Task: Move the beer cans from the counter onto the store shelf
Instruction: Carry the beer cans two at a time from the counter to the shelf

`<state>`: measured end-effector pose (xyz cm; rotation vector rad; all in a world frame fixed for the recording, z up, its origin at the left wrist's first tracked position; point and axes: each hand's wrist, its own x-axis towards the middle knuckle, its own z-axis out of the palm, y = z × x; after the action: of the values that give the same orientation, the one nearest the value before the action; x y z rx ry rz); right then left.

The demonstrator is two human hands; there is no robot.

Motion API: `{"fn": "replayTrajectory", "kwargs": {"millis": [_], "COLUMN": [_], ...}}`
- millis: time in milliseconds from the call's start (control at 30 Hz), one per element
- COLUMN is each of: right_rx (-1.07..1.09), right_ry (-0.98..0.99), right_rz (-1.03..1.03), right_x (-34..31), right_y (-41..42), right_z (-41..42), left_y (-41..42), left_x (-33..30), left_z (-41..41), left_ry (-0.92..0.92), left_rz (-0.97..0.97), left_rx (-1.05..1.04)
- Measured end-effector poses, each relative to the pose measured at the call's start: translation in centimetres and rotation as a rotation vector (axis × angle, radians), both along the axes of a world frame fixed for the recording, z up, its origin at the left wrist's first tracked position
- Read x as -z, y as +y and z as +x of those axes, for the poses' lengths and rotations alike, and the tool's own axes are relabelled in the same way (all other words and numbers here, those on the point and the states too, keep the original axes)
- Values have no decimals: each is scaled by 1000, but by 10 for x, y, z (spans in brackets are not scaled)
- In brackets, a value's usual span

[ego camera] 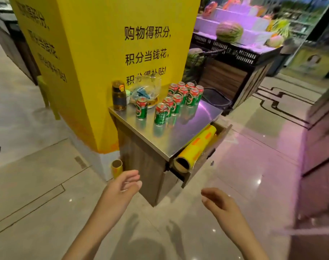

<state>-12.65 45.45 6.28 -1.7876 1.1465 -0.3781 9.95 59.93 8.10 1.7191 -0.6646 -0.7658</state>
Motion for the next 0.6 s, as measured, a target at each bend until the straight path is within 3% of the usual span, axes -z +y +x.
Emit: {"fn": "replayTrajectory", "kwargs": {"millis": [367,467,600], "right_rx": [-113,-147,-111], "right_ry": [-164,-127,-111], "right_rz": [8,82,6], "right_x": [-14,-23,-28], "right_y": [-150,-199,-267], "right_z": [57,57,44], "left_y": [-132,-189,-267], "left_x": [14,20,29], "left_z": [45,55,61], "left_ry": [-1,18,-6], "left_rz": [22,28,35], "left_rx": [-121,-146,-141]}}
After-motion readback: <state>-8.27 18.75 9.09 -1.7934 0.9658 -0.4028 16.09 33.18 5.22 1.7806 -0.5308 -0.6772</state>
